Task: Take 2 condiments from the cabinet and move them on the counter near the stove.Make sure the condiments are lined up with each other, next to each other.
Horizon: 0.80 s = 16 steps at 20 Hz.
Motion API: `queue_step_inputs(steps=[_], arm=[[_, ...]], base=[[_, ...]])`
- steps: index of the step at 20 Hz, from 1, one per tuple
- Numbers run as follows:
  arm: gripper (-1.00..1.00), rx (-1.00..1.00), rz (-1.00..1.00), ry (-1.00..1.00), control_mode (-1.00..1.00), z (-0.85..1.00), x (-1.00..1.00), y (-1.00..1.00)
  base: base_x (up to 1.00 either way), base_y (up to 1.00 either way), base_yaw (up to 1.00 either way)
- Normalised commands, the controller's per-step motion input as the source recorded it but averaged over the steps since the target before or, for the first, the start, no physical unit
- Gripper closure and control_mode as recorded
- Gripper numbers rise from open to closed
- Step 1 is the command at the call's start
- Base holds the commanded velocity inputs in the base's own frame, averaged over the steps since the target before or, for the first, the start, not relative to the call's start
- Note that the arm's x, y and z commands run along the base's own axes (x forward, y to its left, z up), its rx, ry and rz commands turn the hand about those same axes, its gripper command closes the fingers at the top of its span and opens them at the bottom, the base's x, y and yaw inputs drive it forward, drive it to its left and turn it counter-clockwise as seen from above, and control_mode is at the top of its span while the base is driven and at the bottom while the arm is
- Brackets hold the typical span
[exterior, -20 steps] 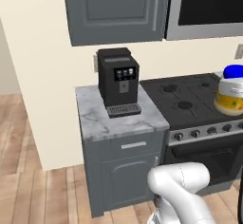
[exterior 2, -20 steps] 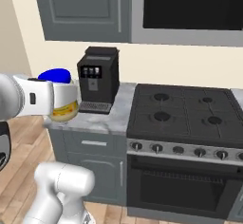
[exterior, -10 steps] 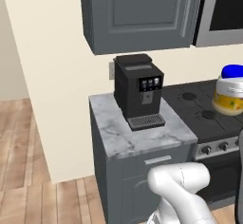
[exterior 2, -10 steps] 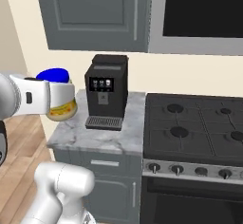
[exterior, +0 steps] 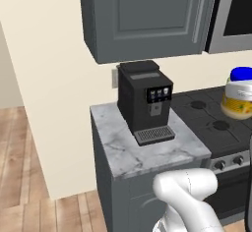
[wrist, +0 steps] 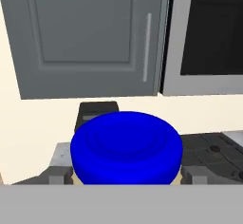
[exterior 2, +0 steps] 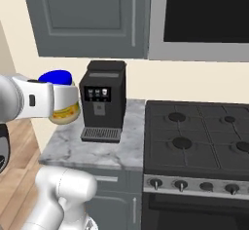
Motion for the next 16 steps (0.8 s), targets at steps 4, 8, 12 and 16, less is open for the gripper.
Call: queue_step_inputs(steps=[4,8,12,16], arm=[[1.0,0.0,0.0,0.0,1.0,0.0,0.0,0.0],[1.0,0.0,0.0,0.0,1.0,0.0,0.0,0.0],[1.0,0.0,0.0,0.0,1.0,0.0,0.0,0.0],[1.0,0.0,0.0,0.02,-1.0,-0.14,0.16,0.0]], base=[[0.22,0.0,-0.07],[0.19,0.0,-0.07],[0.03,0.0,-0.04],[0.0,0.0,0.0]])
